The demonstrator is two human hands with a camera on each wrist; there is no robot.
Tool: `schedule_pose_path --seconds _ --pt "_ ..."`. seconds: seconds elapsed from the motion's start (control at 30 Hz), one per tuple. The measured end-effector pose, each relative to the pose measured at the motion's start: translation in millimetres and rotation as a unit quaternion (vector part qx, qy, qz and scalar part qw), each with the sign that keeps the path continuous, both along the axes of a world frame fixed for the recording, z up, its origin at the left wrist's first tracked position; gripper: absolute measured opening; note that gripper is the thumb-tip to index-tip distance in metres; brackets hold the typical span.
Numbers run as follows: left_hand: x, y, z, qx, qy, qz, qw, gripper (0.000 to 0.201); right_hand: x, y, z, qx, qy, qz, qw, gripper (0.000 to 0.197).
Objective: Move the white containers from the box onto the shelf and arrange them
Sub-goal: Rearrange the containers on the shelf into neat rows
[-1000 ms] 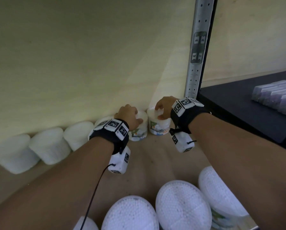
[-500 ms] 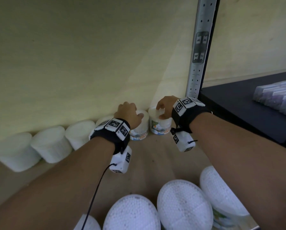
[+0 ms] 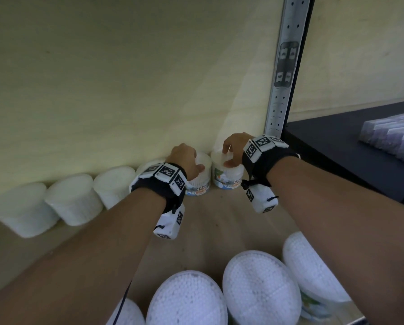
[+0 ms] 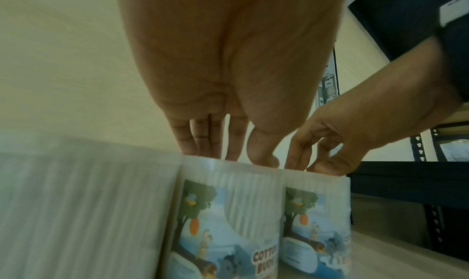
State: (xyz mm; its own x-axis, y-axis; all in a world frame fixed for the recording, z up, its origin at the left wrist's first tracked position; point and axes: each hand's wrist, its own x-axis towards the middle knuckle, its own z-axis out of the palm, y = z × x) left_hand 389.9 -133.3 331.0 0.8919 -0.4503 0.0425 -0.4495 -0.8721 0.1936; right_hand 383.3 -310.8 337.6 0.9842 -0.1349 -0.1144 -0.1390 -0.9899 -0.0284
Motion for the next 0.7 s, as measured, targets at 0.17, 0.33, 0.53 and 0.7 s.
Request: schedule_pose_path --seconds 0.17,0.33,0.53,0.7 --pt "-7.6 0.2 8.1 0.042 0.005 -0.030 0.999 0.048 -6.8 6.9 8.4 -0.017 0.029 -0.020 0.999 0.048" --pt "-21.8 -2.9 20.6 0.100 0.031 -0.072 0.992 0.038 -2.6 4.0 13.4 -0.067 0.083 -0.028 0.994 0.087" --pt "-47.7 -12.1 24.4 0.177 0.044 -0.120 0.976 0.036 -53.9 23.9 34.8 -0.065 0.124 -0.057 0.989 0.051" --pt "-75.5 -15.0 24.6 0.190 0.045 -0.141 0.971 0.038 -29.3 -9.9 -6.9 -0.128 0.183 0.009 0.975 0.093"
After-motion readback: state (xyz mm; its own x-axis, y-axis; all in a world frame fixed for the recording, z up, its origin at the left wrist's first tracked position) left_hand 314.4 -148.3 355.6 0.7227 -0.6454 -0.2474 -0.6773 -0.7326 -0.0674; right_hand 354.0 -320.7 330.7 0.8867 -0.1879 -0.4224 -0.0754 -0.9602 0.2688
